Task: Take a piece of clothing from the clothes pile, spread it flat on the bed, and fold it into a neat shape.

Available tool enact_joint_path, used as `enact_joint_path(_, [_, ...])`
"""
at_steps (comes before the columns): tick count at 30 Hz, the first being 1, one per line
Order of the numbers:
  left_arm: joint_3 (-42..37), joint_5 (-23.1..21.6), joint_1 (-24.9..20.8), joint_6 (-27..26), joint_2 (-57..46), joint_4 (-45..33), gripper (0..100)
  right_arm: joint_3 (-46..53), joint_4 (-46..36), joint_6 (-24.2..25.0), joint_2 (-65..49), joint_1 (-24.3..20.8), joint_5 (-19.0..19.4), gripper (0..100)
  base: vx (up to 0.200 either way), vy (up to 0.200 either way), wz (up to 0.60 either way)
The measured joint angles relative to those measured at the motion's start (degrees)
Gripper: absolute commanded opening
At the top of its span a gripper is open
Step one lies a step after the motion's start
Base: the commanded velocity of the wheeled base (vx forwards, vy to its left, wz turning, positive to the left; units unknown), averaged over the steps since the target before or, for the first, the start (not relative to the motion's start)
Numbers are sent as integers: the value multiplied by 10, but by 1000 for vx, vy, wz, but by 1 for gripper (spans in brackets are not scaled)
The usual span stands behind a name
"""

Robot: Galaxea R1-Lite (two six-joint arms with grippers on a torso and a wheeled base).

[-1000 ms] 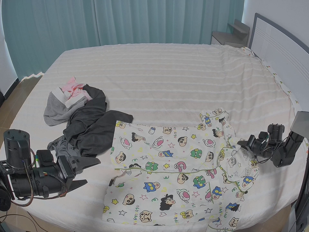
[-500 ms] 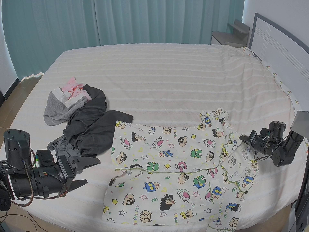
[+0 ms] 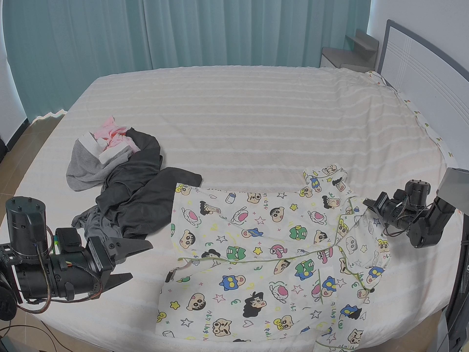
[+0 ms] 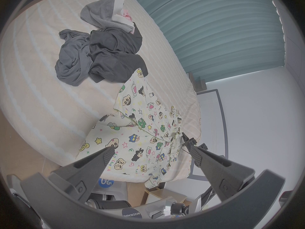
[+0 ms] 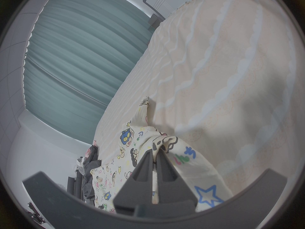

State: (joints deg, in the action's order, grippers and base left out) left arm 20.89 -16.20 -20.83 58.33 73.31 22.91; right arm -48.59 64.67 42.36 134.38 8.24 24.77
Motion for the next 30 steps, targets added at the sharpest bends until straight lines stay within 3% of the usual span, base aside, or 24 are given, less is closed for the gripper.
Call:
enact_joint_path(5, [0, 0, 0, 0, 0, 0, 100, -10, 0, 0, 8, 3, -2, 0, 0, 0, 0])
enact_joint_path(6, [0, 0, 0, 0, 0, 0, 100, -12, -1, 0, 9, 4, -2, 100, 0, 0, 0])
enact_joint_path(17, [0, 0, 0, 0, 0, 0, 100, 15, 5, -3, -5, 15, 0, 100, 0, 0, 0])
enact_joint_path(25, [0, 0, 0, 0, 0, 0, 100, 58, 5, -7, -39, 54, 7, 100, 0, 0, 0])
enact_joint_path(30, [0, 0, 0, 0, 0, 0, 100, 82, 2, -46, -48, 80, 23, 100, 0, 0, 0])
